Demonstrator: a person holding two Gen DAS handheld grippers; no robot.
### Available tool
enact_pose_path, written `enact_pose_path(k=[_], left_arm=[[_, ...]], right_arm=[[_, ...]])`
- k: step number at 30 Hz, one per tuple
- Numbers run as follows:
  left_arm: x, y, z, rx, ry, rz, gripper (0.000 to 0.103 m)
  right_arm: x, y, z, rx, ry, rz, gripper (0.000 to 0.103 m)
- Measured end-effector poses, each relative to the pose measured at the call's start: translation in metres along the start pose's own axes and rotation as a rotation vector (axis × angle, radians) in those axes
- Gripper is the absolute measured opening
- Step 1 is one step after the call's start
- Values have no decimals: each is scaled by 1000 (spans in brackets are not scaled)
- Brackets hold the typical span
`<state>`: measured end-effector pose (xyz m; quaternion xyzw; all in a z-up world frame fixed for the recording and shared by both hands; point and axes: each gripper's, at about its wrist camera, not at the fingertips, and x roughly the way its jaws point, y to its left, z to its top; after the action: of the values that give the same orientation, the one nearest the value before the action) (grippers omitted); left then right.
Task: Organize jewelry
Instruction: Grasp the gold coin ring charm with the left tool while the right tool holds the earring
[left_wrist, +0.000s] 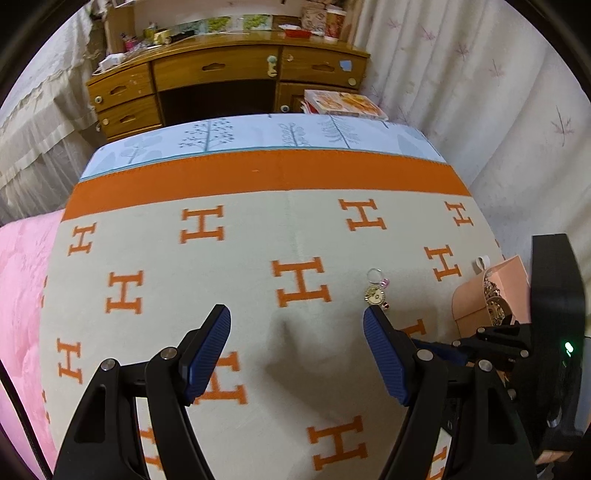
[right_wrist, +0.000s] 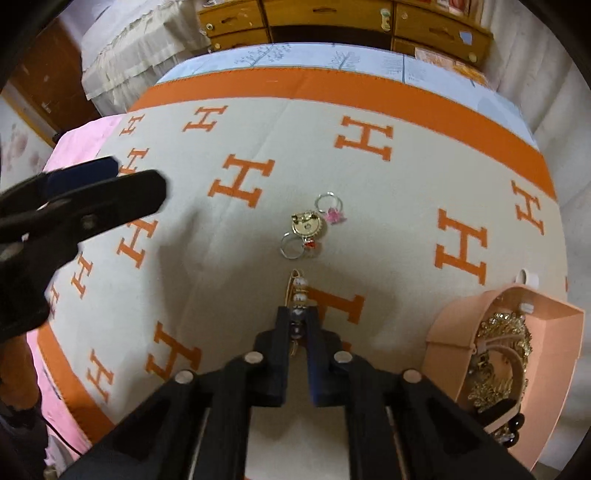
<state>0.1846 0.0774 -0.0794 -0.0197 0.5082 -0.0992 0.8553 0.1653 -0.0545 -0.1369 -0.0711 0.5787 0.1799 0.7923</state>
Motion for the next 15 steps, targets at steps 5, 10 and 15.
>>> enact_pose_path(k=[5,10,15], left_arm=[[25,-13,11,-6,68,-54,73],[49,-38,21,26,119,-68,73],[71,-55,23,40,185,-69,73]], right_arm=[[-15,-15,-18,69,-6,99,7],[-50,-32,-36,130,-67,178,7],[-83,-40,-50,152,-136,221,7]])
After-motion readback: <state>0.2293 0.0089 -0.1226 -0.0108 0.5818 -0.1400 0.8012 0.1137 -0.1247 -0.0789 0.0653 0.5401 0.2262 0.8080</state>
